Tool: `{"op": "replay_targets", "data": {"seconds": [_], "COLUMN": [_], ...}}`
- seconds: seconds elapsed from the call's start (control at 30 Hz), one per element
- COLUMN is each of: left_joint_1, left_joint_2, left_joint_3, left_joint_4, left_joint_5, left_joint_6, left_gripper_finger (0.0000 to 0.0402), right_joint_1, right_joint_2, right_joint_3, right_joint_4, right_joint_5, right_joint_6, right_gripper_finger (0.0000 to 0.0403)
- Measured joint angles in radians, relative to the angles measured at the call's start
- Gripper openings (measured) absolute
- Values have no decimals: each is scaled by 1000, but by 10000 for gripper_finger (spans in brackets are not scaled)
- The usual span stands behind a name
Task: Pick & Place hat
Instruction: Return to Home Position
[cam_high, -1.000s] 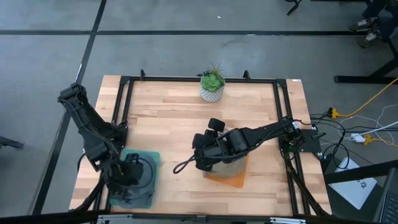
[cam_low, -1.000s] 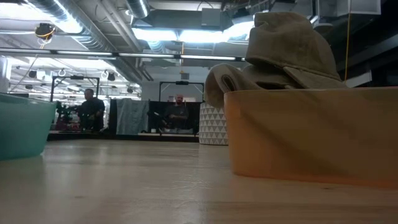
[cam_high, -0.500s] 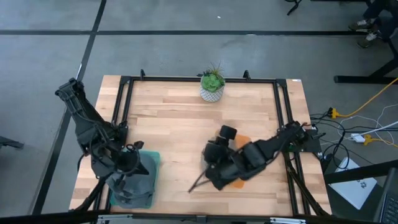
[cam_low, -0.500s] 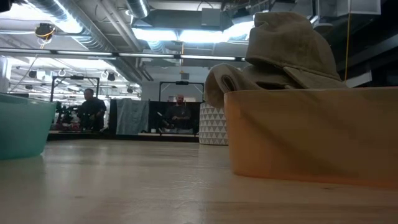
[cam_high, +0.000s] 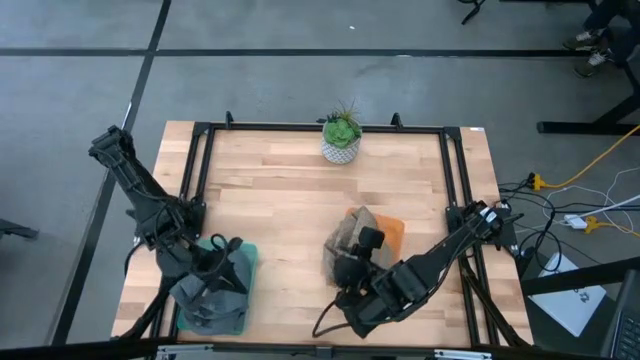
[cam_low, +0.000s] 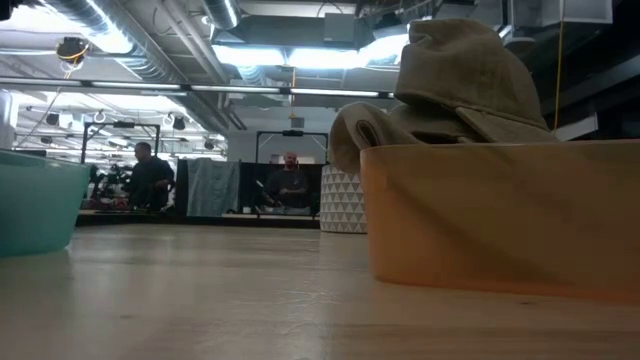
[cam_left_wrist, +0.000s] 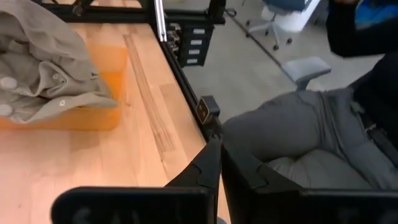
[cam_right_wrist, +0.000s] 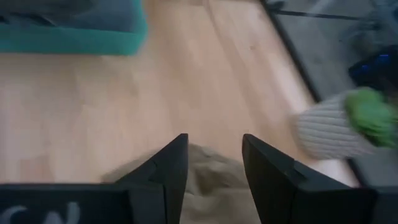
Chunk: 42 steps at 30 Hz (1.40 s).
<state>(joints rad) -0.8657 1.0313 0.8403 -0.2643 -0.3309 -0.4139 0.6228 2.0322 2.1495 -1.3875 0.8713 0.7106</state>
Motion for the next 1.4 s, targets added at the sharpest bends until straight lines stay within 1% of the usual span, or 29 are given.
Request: {"op": "replay_targets", "data": {"seconds": [0.07,0.17,0.23,0.3,0.37,0.43,0.53,0.6,0.67,0.73,0.87,1.03,1.13,1.27,1.33,1.4], "left_joint_1": [20,40,47,50,50,50,50,50,50,50,50,60,75,79,79,80], "left_joint_2": [-22,-62,-94,-125,-152,-178,-207,-223,-235,-245,-271,-319,-364,-423,-450,-491], "left_joint_3": [-38,-83,-98,-99,-99,-99,-99,-99,-99,-99,-99,-99,-99,-99,-128,-204], "left_joint_4": [48,99,114,108,106,104,97,81,67,52,26,-40,-85,-113,-68,33], "left_joint_5": [14,26,42,39,37,37,34,34,33,21,7,-12,-27,-54,-55,-33], "left_joint_6": [1,2,11,18,43,69,94,103,103,103,104,105,109,160,204,254], "left_gripper_finger": [10,12,12,9,7,7,8,11,12,12,8,7,10,12,11,10], "right_joint_1": [6,13,13,9,-7,-27,-48,-53,-57,-58,-68,-87,-91,-92,-92,-92], "right_joint_2": [-2,-3,-3,-3,-13,-34,-95,-152,-219,-300,-497,-724,-832,-927,-964,-989], "right_joint_3": [-37,-97,-139,-173,-206,-246,-326,-402,-491,-591,-808,-1099,-1255,-1418,-1472,-1504], "right_joint_4": [97,308,457,589,687,747,812,872,945,1022,1189,1421,1567,1728,1785,1813], "right_joint_5": [-24,-124,-230,-363,-478,-538,-554,-561,-591,-621,-623,-673,-692,-692,-692,-692], "right_joint_6": [-28,-152,-258,-348,-416,-457,-471,-480,-500,-521,-548,-567,-579,-596,-600,-606], "right_gripper_finger": [152,152,152,152,152,152,152,152,152,152,152,152,152,152,152,152]}}
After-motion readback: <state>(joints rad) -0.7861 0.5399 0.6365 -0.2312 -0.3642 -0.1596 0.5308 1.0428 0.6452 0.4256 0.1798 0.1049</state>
